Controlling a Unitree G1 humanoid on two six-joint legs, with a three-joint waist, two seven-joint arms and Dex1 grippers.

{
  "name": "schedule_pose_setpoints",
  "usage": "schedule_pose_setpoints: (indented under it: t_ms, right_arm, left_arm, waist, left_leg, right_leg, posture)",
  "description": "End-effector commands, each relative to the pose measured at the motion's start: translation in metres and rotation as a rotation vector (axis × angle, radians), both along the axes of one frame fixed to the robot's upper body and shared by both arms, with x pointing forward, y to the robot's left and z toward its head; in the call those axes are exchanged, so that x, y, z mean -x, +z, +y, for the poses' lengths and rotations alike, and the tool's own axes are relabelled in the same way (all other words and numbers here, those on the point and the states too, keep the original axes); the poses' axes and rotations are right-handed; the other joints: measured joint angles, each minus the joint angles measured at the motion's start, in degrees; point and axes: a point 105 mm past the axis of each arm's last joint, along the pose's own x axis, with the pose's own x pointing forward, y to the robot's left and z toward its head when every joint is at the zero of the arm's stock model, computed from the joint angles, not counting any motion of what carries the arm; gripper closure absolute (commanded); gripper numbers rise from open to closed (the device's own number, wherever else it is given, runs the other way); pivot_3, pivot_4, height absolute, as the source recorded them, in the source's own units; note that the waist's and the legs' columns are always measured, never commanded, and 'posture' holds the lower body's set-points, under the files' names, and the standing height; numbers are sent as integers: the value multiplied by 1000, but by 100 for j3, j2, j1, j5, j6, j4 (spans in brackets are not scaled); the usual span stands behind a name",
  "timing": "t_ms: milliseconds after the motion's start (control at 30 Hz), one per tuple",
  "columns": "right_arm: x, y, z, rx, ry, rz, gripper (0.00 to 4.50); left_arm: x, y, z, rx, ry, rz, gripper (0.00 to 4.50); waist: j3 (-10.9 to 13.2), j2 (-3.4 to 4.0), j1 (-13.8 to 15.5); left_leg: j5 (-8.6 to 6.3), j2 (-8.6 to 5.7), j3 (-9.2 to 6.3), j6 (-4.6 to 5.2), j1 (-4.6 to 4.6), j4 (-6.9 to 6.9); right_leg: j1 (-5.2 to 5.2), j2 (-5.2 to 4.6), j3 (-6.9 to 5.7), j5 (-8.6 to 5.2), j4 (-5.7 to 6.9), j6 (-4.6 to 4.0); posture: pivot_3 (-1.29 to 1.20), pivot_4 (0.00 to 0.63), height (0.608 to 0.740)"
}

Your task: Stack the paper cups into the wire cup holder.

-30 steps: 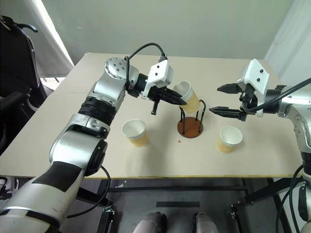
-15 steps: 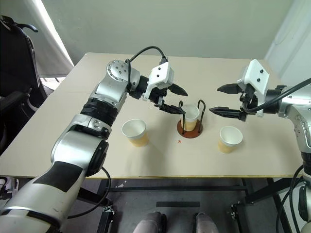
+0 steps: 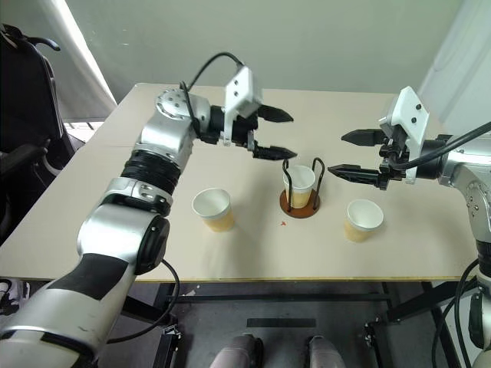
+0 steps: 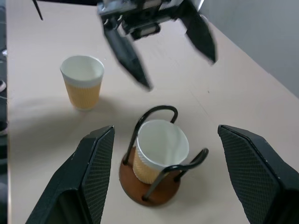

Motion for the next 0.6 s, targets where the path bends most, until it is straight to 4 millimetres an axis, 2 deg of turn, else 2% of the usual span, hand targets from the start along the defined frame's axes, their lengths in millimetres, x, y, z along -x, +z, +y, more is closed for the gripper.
schedule_pose_setpoints:
  t_ms: [33,300,467,600]
  right_arm:
    - [7,13,-2,-16,-1,-51,932]
    - [14,13,4,-11,47,-19,932]
    - [19,15,7,3,74,-33,932]
    - [26,-4,0,110,71,1,932]
  left_arm:
    - [13,33,11,83,-44,-13,28]
    - [47,26,37,-103,-159,-6,28]
    - [58,26,51,-169,-161,1,28]
    - [65,21,59,-205,-156,27,28]
  waist:
    - [0,0,-4]
    - [0,0,4]
    - [0,0,2]
    - [0,0,18]
  left_leg:
    - [1,0,-1,-1,0,0]
    - [2,-1,-2,-2,1,3]
    - [0,-1,-4,-1,0,9]
    - [-1,-1,-10,2,3,8]
  right_leg:
    - [0,0,0,0,0,0]
    - [-1,1,2,-2,-1,-1]
    - [1,0,2,-4,-1,-6]
    - [5,-1,0,-11,0,-17]
  posture:
    - [0,150,740]
    - [0,150,740]
    - [0,150,740]
    - [0,150,740]
